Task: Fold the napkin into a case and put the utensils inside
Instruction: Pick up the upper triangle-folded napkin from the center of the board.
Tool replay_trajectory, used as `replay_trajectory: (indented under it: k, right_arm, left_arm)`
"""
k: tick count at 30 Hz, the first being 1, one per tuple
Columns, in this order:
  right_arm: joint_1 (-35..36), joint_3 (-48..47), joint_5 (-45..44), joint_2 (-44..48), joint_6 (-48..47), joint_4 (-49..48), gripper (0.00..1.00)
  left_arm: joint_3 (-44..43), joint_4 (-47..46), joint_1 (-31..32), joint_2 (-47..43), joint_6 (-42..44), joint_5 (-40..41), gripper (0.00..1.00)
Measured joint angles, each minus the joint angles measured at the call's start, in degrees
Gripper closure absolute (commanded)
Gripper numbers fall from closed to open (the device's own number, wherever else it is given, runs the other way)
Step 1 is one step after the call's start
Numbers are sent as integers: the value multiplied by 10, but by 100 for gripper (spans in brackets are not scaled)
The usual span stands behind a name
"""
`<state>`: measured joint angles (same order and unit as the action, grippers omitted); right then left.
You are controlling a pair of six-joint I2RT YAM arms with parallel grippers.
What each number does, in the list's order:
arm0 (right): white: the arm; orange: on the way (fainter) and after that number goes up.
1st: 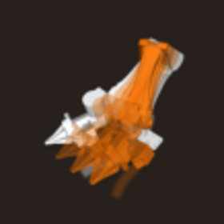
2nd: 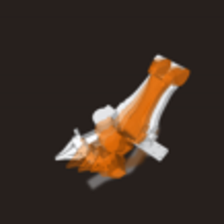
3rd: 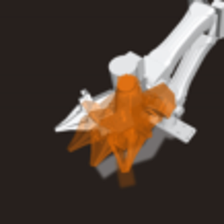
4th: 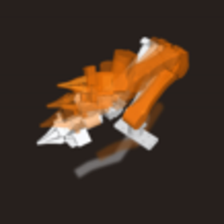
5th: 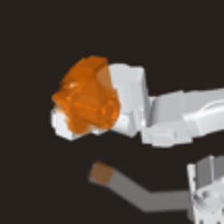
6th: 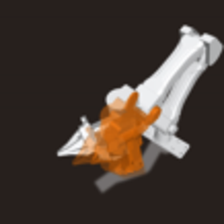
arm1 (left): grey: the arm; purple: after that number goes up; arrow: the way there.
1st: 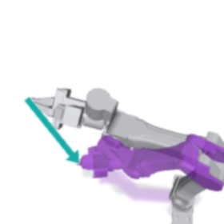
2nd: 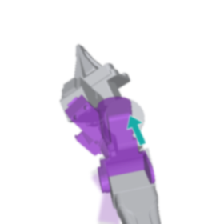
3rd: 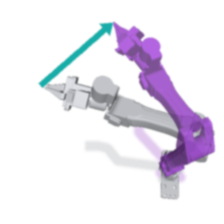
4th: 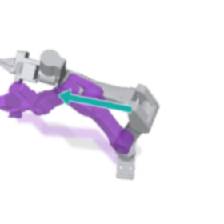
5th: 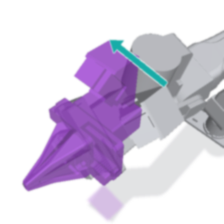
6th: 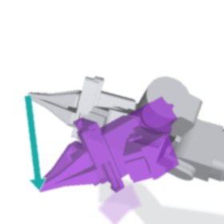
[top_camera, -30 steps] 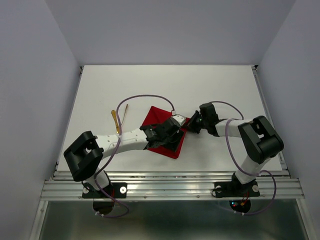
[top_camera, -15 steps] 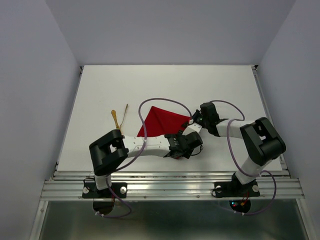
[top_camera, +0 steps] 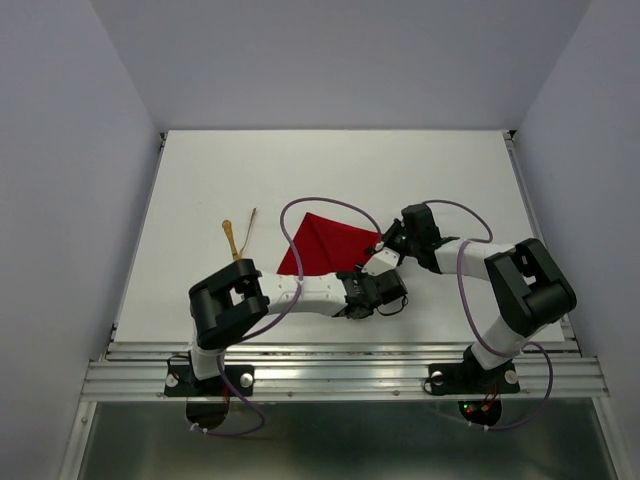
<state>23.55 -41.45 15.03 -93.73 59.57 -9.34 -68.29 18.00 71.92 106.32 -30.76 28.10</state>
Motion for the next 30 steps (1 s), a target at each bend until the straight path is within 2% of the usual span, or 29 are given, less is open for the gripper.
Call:
replay_trajectory:
  k: [3,8,13,23,26,27,30]
  right_arm:
    - [0,0,0,0,0,0,99]
    - [0,0,-1,0,0,4,99]
    - [0,0,-4,5,0,6,99]
    - [0,2,-11,12,0,16,99]
    - [0,2,-11,12,-1,18,99]
    - [0,2,-11,12,-2,19,99]
    - [0,3,-13,12,-3,19,99]
  left_arm:
    - [0,-2,0,5,0,3,55]
    - [0,-4,0,17,3,5,39]
    - [0,-4,0,20,6,7,38]
    - [-16,-9,5,38,7,15,66]
    - [-16,-15,6,40,7,14,93]
    - [-16,-18,6,41,7,16,100]
    - [-16,-20,6,42,13,17,100]
